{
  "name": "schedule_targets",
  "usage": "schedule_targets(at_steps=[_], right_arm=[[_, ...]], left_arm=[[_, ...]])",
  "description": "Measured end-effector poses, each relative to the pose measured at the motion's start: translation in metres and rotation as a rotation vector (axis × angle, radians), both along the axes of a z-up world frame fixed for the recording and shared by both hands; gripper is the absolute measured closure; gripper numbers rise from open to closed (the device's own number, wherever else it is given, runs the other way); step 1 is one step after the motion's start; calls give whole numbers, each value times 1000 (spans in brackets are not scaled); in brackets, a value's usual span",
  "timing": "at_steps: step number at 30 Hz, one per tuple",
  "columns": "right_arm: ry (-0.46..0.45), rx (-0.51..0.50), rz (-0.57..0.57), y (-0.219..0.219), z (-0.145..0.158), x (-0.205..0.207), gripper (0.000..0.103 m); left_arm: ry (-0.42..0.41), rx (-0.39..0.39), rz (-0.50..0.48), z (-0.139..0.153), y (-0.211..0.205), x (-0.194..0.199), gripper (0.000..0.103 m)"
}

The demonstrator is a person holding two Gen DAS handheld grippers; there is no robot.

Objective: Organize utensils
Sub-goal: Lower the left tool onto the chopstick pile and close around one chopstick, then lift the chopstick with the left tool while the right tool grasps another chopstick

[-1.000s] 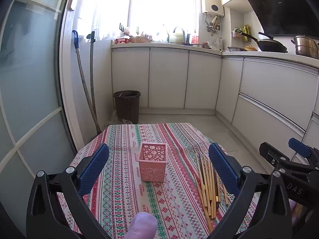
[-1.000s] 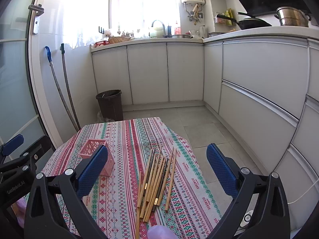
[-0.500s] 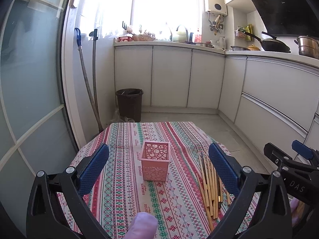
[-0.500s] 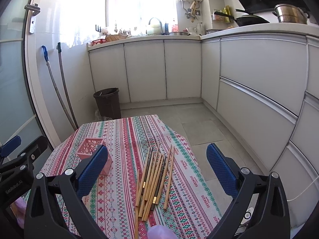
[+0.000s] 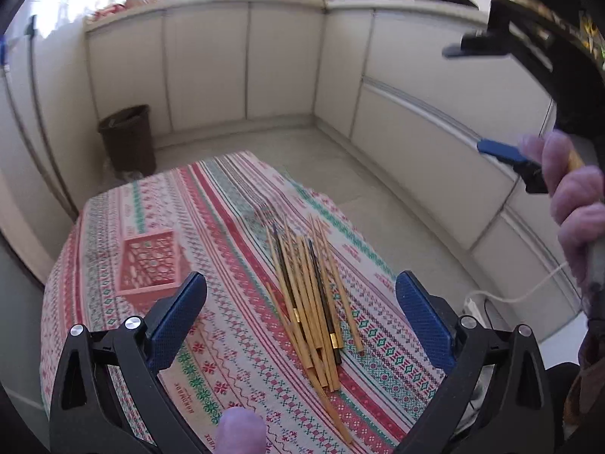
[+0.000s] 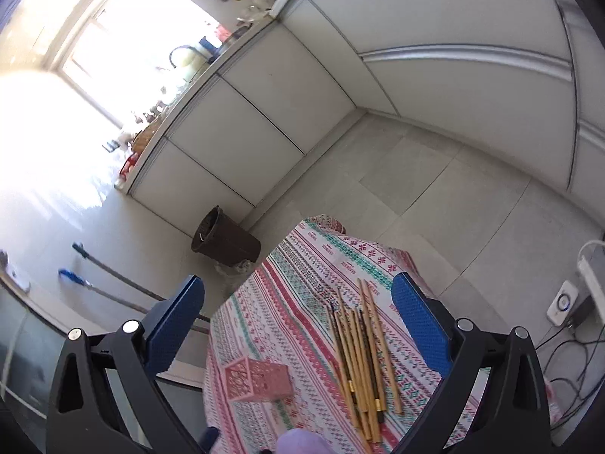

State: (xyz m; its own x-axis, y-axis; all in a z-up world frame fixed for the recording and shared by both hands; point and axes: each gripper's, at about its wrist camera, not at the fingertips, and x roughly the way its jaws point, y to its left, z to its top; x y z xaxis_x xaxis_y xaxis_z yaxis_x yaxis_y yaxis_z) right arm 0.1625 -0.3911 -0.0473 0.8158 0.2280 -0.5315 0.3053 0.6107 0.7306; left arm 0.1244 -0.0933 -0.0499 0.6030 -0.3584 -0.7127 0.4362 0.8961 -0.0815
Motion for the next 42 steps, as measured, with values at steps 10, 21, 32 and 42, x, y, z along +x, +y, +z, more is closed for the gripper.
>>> schedule_targets(at_steps=[10,21,32,42], right_arm=[[220,296,-5,-52,-100,36,6],[255,231,71,-40,-106,35,6],[291,168,61,-45,-109,42,7],[476,-32,144,-11,-158,87,7]], left_arm=[[528,25,144,-91,-22,127,33],[561,185,267,-141,-17,135,78],[575,191,291,-162,-20,142,79],[389,186,180,-164,-41,108,99]])
